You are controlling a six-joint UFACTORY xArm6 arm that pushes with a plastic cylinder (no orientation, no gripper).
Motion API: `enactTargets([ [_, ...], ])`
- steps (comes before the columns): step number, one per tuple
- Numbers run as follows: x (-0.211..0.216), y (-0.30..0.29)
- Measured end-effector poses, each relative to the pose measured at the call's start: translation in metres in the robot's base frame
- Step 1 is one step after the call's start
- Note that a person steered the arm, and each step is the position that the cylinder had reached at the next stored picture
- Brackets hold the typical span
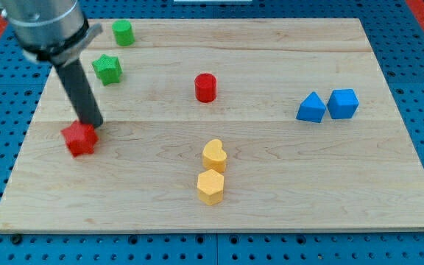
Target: Push the red circle towards the center left
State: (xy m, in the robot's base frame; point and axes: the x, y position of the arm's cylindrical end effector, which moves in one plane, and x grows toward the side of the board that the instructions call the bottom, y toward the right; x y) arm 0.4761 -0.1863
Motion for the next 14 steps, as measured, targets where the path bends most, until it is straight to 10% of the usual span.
enactTargets([
  [2,0.058,0.025],
  [4,-0.015,0.173],
  [8,-0.111,0.239],
  [11,-0.054,0.150],
  [14,-0.104,0.149],
])
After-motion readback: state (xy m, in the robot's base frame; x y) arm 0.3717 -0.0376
